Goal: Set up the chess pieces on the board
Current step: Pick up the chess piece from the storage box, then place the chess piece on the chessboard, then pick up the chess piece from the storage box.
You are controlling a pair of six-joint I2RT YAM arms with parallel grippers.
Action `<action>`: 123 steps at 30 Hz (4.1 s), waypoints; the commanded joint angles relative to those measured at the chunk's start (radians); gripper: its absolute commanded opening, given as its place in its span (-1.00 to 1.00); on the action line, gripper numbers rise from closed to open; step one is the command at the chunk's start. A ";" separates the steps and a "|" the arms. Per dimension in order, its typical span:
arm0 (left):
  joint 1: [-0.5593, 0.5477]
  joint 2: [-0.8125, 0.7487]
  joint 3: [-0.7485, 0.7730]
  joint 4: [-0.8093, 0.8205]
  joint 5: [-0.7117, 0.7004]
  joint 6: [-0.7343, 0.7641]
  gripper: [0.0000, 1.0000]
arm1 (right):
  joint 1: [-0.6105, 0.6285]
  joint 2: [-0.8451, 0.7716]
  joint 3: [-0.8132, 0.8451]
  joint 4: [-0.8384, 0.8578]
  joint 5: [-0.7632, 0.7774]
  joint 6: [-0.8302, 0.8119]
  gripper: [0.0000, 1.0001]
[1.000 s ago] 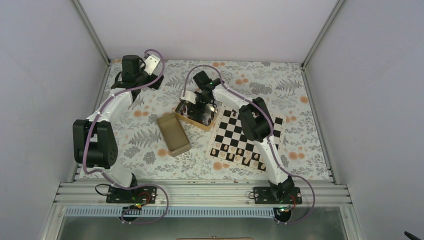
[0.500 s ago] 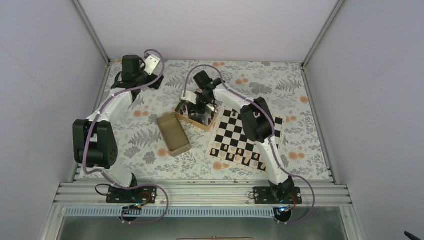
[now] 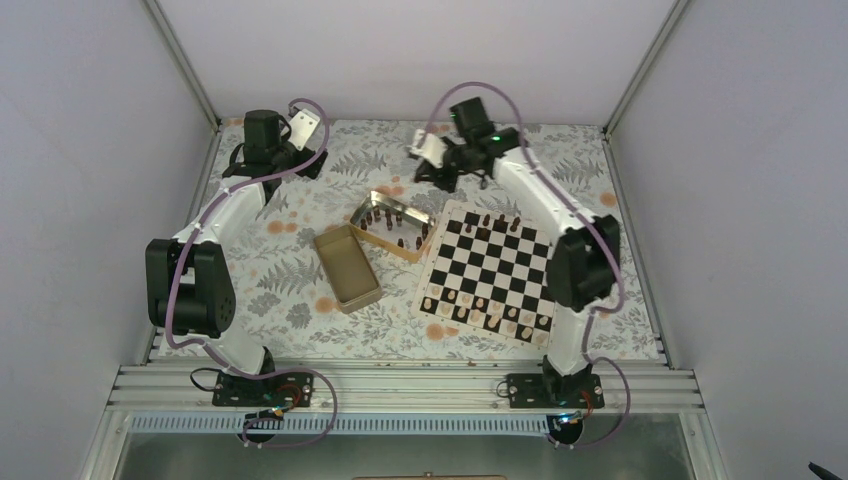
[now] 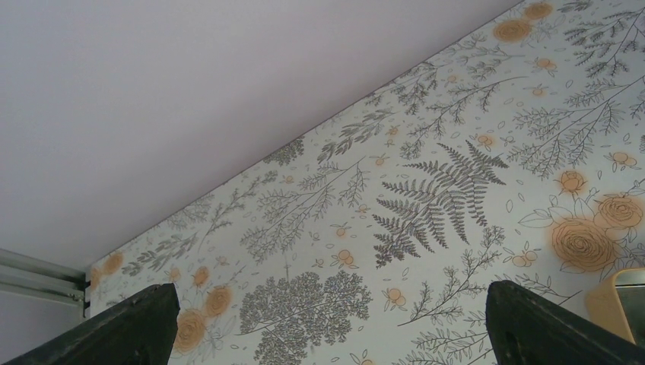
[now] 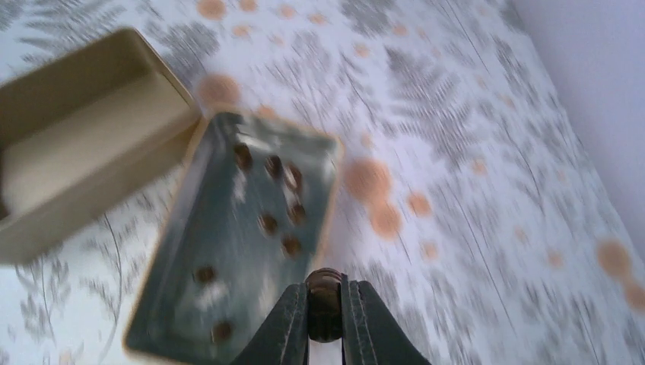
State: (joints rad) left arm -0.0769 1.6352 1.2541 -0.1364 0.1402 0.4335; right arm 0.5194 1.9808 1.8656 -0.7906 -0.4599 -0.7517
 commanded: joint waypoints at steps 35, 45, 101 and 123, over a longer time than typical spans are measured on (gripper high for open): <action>-0.007 -0.026 0.013 0.011 0.009 -0.012 1.00 | -0.695 -0.257 -0.819 0.301 0.013 -0.017 -0.76; -0.008 -0.026 0.015 0.011 0.010 -0.012 1.00 | -0.754 -0.247 -0.815 0.313 0.003 -0.022 -0.75; -0.012 -0.037 0.010 0.009 0.009 -0.006 1.00 | -0.595 -0.381 -0.582 0.131 -0.001 -0.002 0.03; -0.018 -0.046 0.001 0.013 0.022 -0.009 1.00 | 0.054 0.147 0.073 -0.063 0.211 0.065 -0.28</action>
State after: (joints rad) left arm -0.0917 1.6161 1.2541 -0.1364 0.1509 0.4301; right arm 0.5369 2.0975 1.8645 -0.7372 -0.3485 -0.7021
